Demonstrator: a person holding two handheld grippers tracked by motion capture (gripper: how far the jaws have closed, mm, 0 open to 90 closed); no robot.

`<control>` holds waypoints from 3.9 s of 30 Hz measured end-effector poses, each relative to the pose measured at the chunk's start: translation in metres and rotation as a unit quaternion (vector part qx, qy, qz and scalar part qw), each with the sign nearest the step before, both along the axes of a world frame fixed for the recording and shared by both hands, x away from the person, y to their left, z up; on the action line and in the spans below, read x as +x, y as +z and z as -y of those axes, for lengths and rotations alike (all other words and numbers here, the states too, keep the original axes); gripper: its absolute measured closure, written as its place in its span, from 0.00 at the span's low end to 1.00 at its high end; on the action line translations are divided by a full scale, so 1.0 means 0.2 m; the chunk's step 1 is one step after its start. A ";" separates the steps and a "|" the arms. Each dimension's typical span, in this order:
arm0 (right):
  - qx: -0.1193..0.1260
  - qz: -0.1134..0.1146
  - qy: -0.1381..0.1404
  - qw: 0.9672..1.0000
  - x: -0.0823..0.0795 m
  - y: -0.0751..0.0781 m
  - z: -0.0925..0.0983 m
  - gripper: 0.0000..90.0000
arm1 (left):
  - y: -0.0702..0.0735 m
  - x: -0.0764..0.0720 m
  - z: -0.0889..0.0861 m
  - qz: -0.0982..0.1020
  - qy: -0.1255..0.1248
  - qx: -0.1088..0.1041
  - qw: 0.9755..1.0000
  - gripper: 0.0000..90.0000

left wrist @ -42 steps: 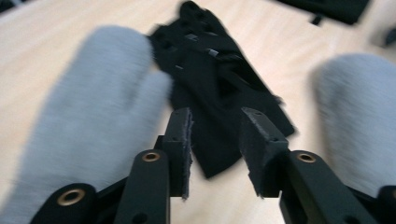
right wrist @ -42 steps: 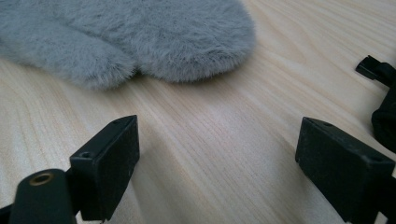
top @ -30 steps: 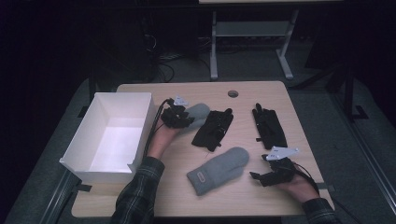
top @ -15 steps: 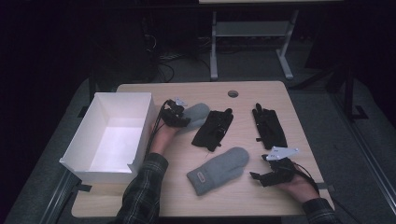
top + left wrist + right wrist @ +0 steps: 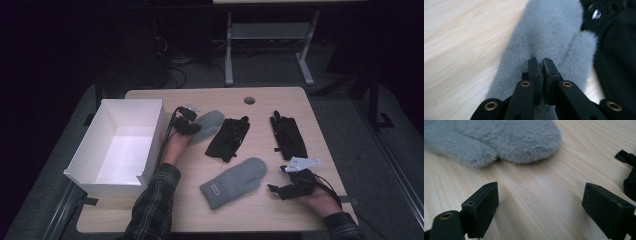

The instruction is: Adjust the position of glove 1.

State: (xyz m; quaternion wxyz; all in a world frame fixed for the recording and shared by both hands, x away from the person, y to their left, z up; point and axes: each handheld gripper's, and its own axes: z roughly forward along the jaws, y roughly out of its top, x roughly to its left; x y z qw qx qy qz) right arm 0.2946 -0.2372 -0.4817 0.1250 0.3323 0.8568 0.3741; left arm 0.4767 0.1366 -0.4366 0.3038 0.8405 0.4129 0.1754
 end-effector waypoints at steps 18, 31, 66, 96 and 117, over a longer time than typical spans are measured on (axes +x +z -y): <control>0.000 0.000 0.000 1.000 0.00 0.00 0.00 0.15 | 0.34 -0.30 0.09 0.012 -0.070 -0.037 0.997 0.98; 0.000 0.000 0.000 1.000 0.00 0.00 0.00 0.15 | 0.40 -0.57 0.17 -0.030 -0.133 -0.095 0.986 0.98; 0.000 0.001 0.002 1.000 0.00 0.00 0.00 0.15 | 0.28 -0.77 0.34 -0.039 -0.192 -0.060 0.979 0.61; -0.001 0.001 0.001 1.000 0.00 0.00 0.00 0.15 | 0.15 -0.83 0.06 -0.087 -0.213 -0.062 0.971 0.92; -0.001 0.001 0.002 1.000 0.00 0.00 0.00 0.15 | 0.14 -0.94 0.08 -0.093 -0.157 -0.094 0.979 0.68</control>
